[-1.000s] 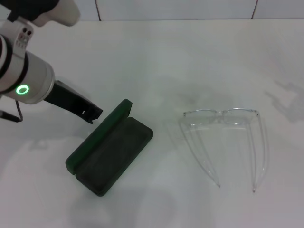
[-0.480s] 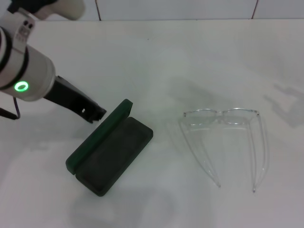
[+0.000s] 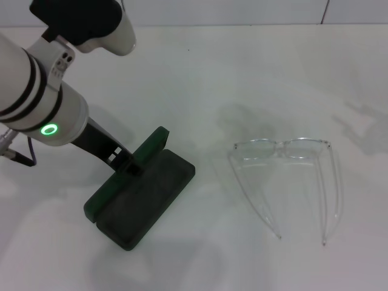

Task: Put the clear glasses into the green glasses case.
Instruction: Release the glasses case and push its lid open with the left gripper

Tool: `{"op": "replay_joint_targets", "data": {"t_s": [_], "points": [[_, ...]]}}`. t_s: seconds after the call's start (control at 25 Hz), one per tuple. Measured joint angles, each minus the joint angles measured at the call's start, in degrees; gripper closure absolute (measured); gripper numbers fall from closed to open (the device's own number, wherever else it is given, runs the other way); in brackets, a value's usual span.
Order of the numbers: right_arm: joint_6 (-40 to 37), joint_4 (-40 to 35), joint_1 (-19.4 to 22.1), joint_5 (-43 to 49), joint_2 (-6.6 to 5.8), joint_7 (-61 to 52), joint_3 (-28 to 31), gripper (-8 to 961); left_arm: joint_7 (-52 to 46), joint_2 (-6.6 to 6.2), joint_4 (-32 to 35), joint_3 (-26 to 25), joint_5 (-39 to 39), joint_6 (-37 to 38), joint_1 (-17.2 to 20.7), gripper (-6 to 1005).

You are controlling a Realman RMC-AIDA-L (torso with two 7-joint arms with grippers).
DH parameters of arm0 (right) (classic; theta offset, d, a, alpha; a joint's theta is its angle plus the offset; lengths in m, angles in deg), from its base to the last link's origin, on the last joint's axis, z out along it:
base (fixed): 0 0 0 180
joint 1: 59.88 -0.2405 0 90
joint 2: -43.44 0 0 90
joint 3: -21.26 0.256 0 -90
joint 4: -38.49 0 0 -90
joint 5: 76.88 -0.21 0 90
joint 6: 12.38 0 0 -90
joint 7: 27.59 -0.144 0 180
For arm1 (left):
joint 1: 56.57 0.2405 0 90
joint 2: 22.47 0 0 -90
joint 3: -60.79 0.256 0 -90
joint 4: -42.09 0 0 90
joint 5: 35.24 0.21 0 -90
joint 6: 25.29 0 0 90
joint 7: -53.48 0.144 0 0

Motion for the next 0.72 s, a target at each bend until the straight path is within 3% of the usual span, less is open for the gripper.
{"op": "replay_joint_targets", "data": {"t_s": [0.08, 0.24, 0.72], "points": [[0.02, 0.41, -0.14, 0.00, -0.14, 0.18, 0.01, 560, 0.25, 0.01, -1.55, -0.21, -0.03, -0.79, -0.10, 453], [0.76, 1.24, -0.35, 0.00, -0.29, 0.80, 0.36, 560, 0.67, 0.03, -4.12, 0.01, -0.14, -2.39, -0.32, 300], [2.10, 1.59, -0.44, -0.39, -0.22, 1.20, 0.42, 561, 2.04, -0.09, -16.11, -0.69, -0.21, -8.13, -2.80, 300]]}}
